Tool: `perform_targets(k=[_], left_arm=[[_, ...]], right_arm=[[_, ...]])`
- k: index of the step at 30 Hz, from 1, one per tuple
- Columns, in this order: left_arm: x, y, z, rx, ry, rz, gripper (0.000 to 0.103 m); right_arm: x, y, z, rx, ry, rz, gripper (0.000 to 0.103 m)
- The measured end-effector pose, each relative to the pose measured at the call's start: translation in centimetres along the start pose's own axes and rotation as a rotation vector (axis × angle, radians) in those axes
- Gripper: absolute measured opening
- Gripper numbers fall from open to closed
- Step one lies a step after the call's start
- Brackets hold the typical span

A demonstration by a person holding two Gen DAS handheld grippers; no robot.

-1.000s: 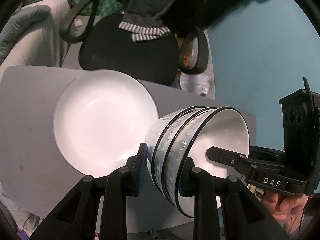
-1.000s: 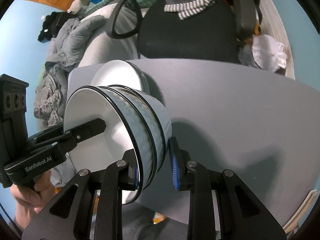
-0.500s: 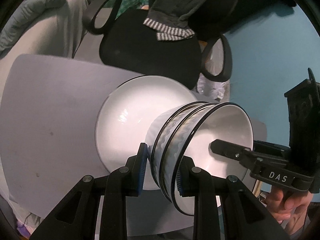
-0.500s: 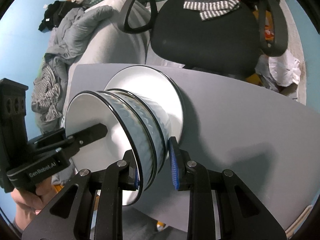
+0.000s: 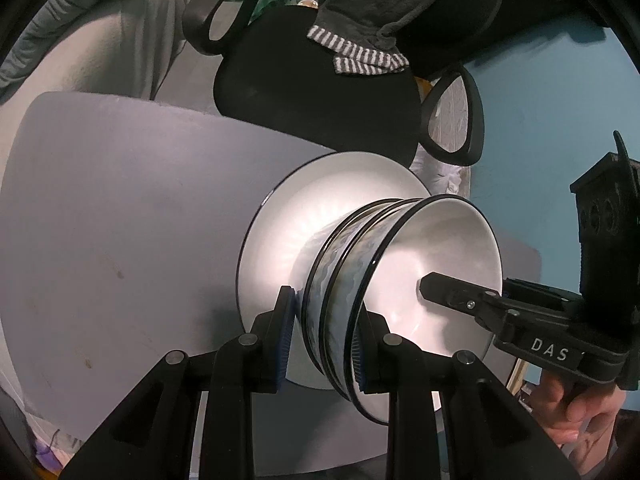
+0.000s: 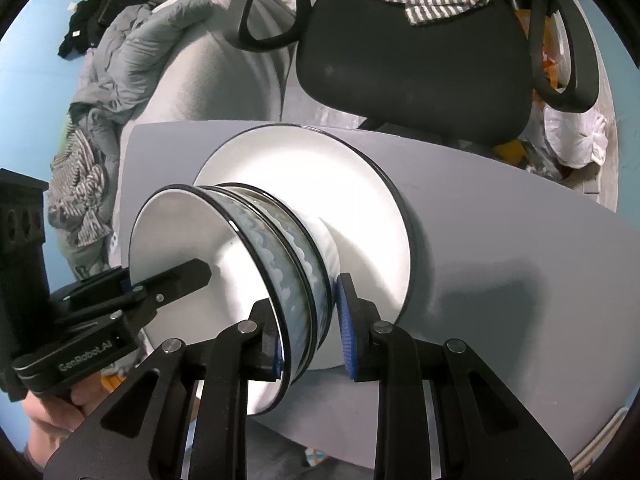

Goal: Organize plates and bowls

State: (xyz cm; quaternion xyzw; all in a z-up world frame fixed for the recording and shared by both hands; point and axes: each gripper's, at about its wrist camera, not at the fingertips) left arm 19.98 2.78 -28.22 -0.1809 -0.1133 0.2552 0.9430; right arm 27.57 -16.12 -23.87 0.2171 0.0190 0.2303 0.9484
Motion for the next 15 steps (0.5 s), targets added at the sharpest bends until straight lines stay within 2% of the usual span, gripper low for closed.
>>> perform_targets(k=[4, 7, 9, 11, 13, 15], left_arm=[[0.3, -0.1, -0.3, -0.009, 0.011, -0.005, 0.025], [0.3, 0.1, -0.3, -0.032, 0.008, 0.009, 0.033], [0.3, 0.2, -0.2, -0.015, 0.004, 0.017, 0.038], [0.1, 0.4, 0.0, 0.02, -0.011, 0.017, 0.051], [0.0, 0.5, 0.5, 0.057, -0.032, 0.001, 0.056], [-0.2, 0.7, 1.5, 0.082, -0.057, -0.008, 0.061]], right_arm=[[-0.1, 0.5, 0.1, -0.045, -0.016, 0.019, 0.024], [-0.3, 1.0, 0.1, -0.069, -0.021, 0.031, 0.031], [-0.3, 1.1, 0.1, -0.068, -0.027, 0.024, 0.033], [-0.4, 1.2, 0.2, -0.079, -0.036, 0.018, 0.039], [-0.4, 1.4, 0.5, -0.115, -0.061, 0.022, 0.054], [-0.5, 1.5, 1.0, -0.147, -0.084, 0.027, 0.06]])
Point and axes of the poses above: each gripper's, at about its wrist camera, not at the fingertips, and z roughly against the way its jaws point, y to its left, x to its top, and after that the axes turned 9 degrees about -y, right-handed
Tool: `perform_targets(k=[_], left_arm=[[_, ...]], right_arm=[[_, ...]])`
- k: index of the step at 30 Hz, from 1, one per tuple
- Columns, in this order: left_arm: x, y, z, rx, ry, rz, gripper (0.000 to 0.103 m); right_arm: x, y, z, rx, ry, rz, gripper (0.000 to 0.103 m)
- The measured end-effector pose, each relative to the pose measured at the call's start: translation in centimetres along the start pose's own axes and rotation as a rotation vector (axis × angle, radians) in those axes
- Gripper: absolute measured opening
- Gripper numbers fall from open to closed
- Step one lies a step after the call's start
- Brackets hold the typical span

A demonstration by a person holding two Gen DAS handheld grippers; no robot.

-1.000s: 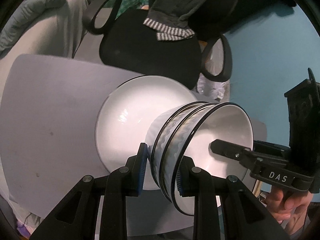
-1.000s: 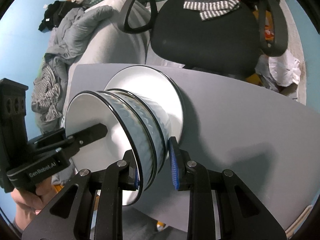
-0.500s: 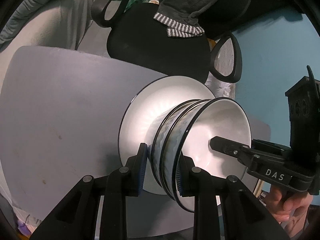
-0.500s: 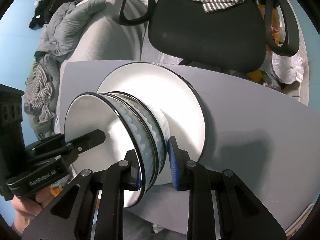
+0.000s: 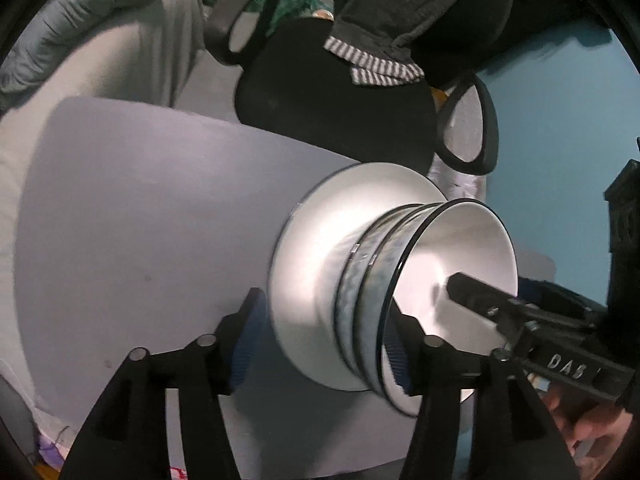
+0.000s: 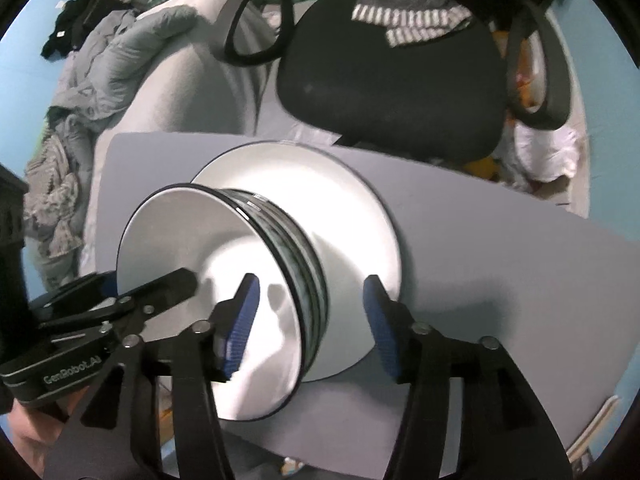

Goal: Organize plates and bowls

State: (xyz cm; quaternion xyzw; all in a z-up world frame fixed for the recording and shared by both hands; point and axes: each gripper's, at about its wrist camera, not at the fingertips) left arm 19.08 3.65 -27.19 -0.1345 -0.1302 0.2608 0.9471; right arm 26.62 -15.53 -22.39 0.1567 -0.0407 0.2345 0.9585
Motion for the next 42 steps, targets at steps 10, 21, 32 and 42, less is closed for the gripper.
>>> perform_targets(k=[10, 21, 32, 42], left_arm=[[-0.7, -1.5, 8.8, 0.057, -0.221, -0.125, 0.08], [-2.0, -4.8, 18.1, 0.065, -0.456, -0.158, 0.081], [-3.6, -7.7, 25.0, 0.052, -0.591, -0.237, 0.086], [-4.1, -8.5, 26.4, 0.045, -0.612, -0.261, 0.086]], right_arm=[[-0.3, 0.9, 6.5, -0.209, -0.191, 0.094, 0.065], [-1.1, 3.6, 16.7, -0.175, -0.387, 0.117, 0.066], [-2.6, 4.5, 22.4, -0.157, -0.482, 0.102, 0.066], [-4.8, 5.2, 24.8, -0.183, -0.539, 0.093, 0.066]])
Point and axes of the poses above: each gripper's, at about its wrist camera, not at the fingertips, and z roughly against the way its jaws point, y to its left, x to its top, and after that the axes turned 9 degrees about -y, right-handed
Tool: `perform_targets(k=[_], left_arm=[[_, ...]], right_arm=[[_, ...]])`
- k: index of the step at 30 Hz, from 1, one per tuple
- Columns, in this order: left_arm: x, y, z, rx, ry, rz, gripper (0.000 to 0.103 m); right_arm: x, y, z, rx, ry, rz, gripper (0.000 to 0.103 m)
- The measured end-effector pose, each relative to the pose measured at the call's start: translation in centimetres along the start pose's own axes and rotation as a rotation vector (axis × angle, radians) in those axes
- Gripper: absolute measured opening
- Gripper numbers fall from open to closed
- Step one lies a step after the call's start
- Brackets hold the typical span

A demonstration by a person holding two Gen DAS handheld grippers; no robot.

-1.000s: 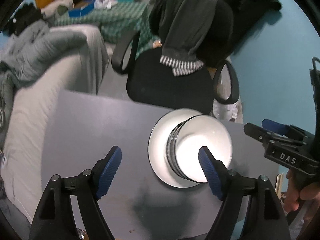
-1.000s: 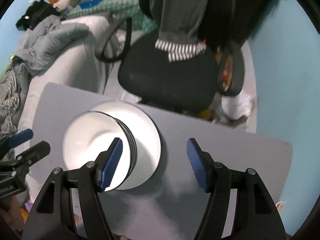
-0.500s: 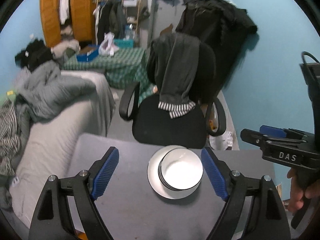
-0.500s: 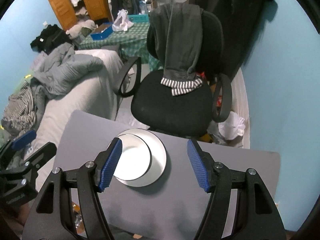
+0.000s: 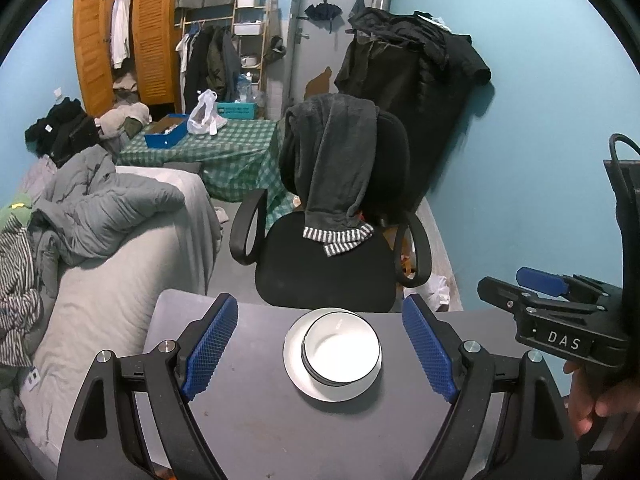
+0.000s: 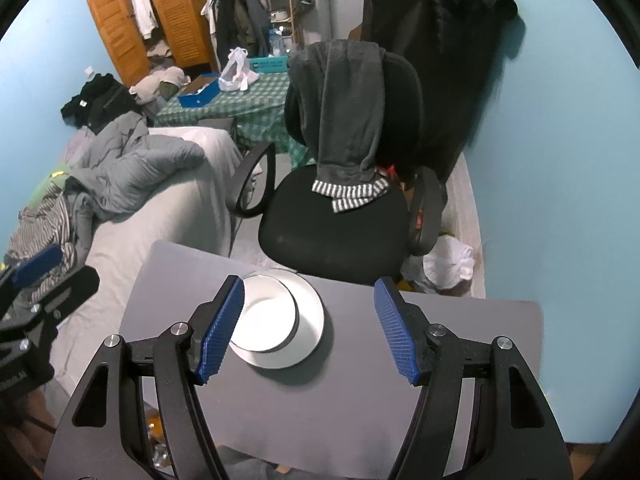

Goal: Organize plates and bowls

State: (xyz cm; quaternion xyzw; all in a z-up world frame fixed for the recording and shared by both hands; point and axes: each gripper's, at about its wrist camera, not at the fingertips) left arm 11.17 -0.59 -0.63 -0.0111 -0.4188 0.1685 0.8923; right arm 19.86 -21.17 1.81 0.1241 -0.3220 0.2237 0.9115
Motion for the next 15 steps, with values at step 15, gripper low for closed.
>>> perform_targets(k=[15], left_arm=[[-0.9, -0.3, 0.5, 0.014, 0.033, 0.01, 0.086]], right_arm=[[-0.1, -0.6, 1.9, 0.004, -0.014, -0.046, 0.066]])
Point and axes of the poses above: each gripper's, at about its wrist camera, not at the fingertips, and z roughly against the way its jaws point, y to its left, x to its top, and after that the axes turned 9 degrees about -y, right-handed
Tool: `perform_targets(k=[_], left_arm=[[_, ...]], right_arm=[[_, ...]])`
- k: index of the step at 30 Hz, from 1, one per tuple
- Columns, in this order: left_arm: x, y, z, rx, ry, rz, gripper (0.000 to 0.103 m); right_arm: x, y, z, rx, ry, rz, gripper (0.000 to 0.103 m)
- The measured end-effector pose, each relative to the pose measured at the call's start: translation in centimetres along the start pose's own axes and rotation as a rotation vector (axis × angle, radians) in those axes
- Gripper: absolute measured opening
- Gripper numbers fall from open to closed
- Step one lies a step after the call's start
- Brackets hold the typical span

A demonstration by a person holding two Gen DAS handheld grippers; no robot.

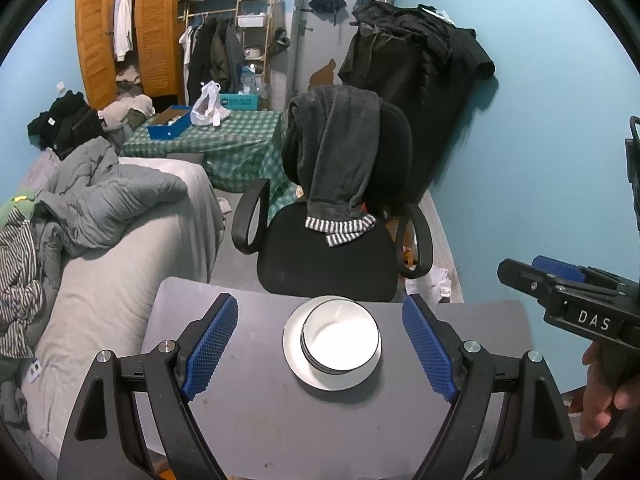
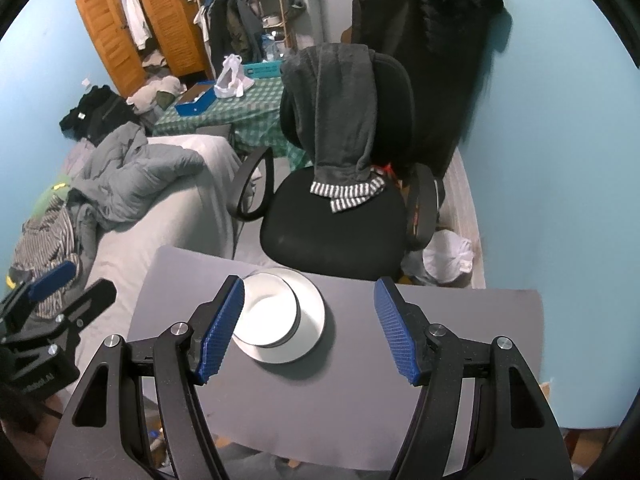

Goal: Organize plates and bowls

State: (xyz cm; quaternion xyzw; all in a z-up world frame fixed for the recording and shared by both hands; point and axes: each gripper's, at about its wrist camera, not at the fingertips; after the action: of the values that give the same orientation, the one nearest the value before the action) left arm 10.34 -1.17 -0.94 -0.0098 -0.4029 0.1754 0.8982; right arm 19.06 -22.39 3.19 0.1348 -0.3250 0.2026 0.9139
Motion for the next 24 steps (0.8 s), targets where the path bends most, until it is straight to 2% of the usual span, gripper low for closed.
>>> perform_targets(k=[24], left_arm=[[-0.3, -1.0, -0.2, 0.017, 0.045, -0.019, 0.086]], right_arm=[[-0.3, -1.1, 0.2, -0.007, 0.022, 0.004, 0.066]])
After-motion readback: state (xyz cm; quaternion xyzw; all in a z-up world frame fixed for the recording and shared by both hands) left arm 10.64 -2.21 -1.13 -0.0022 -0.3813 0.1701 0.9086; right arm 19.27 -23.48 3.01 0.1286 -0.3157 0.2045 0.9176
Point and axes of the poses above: each gripper's, at about its wrist camera, not at the fingertips, and z roughly against the way its jaws point, y to its left, x to its top, and after that the axes turned 9 degrees about -y, right-handed
